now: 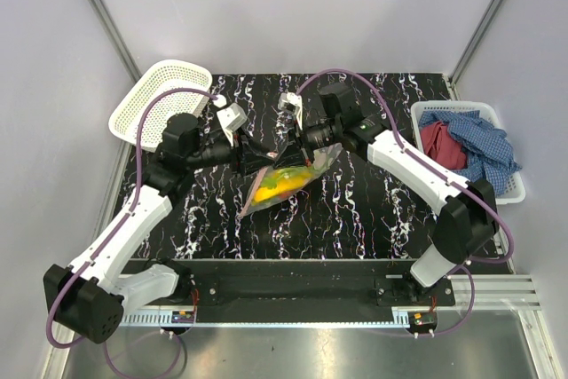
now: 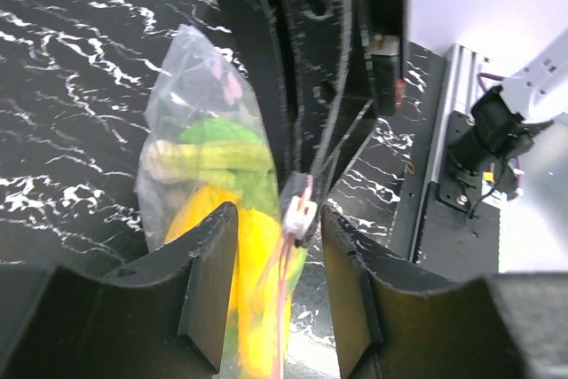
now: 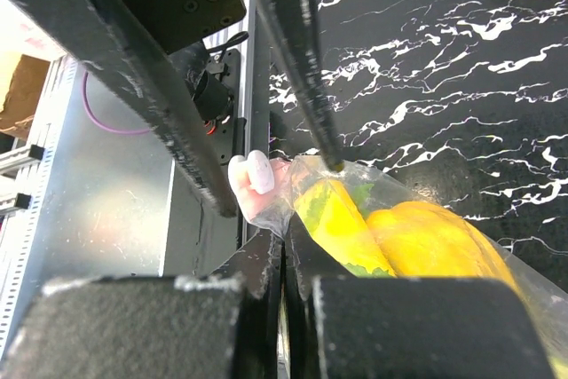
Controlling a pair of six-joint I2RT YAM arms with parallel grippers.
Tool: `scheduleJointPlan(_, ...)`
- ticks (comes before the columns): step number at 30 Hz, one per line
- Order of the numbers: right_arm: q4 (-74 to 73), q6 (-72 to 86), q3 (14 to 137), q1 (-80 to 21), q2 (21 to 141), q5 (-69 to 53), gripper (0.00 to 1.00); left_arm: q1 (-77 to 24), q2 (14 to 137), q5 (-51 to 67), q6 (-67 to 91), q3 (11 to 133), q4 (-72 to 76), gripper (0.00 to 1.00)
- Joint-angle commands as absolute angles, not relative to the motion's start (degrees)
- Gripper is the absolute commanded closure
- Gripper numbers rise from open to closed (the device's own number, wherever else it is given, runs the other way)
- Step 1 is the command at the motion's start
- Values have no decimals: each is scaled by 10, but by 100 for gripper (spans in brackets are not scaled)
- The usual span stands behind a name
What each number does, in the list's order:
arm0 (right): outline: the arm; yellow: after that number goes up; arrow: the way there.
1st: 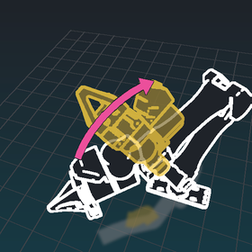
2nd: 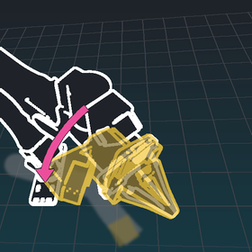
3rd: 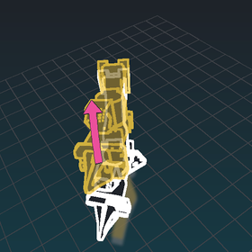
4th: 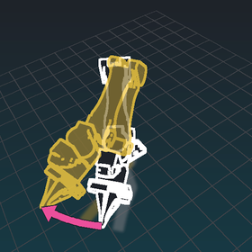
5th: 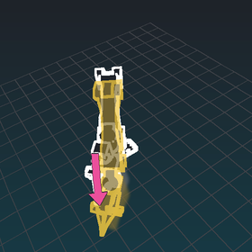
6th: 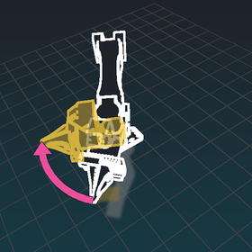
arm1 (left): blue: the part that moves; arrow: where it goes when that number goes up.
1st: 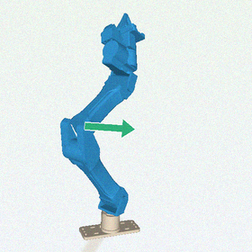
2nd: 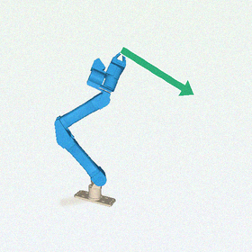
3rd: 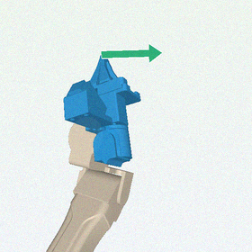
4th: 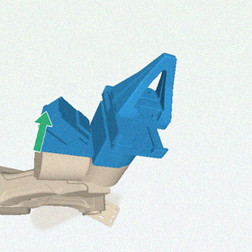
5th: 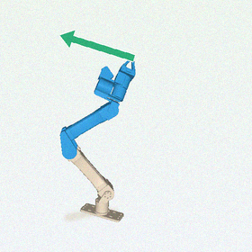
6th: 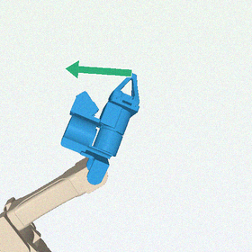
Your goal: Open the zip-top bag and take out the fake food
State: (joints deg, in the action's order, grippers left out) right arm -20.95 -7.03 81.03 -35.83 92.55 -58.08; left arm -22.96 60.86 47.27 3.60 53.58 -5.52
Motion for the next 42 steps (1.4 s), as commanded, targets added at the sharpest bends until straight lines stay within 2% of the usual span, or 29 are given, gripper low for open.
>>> scheduleJointPlan(1,-207,-66,837,-359,925,-605,100,-228,600,512,39,544,-11,59)
scheduleJointPlan(3,-207,-64,837,-359,927,-605,100,-228,601,517,49,540,-1,61)
scheduleJointPlan(8,-206,-61,843,-359,930,-606,100,-229,613,535,55,543,3,83)
scheduleJointPlan(11,-206,-56,848,-358,930,-604,100,-229,612,541,49,542,2,89)
scheduleJointPlan(14,-207,-51,853,-359,929,-595,88,-228,612,543,40,544,-19,96)
scheduleJointPlan(15,-205,-51,854,-359,929,-596,82,-228,611,544,40,545,-21,100)
scheduleJointPlan(16,-205,-51,854,-358,928,-596,74,-228,612,545,42,544,-19,100)
scheduleJointPlan(19,-201,-50,853,-359,927,-597,63,-229,616,549,49,545,-18,100)
scheduleJointPlan(22,-198,-47,852,-359,926,-606,61,-227,619,548,53,548,-18,100)
scheduleJointPlan(24,-197,-47,851,-359,926,-612,78,-227,620,549,55,549,-16,100)
scheduleJointPlan(26,-196,-47,853,-359,929,-606,100,-227,622,542,61,553,-17,100)
scheduleJointPlan(27,-196,-47,852,-359,928,-608,100,-227,623,531,64,555,-25,99)
scheduleJointPlan(28,-196,-47,850,-359,927,-609,100,-226,626,513,66,563,-32,93)
scheduleJointPlan(29,-194,-48,848,-359,926,-606,100,-226,631,507,67,566,-41,82)
scheduleJointPlan(30,-194,-51,846,-359,924,-604,100,-226,634,507,66,569,-57,80)
scheduleJointPlan(42,-193,-62,839,-356,916,-584,100,-222,623,510,59,547,-86,78)
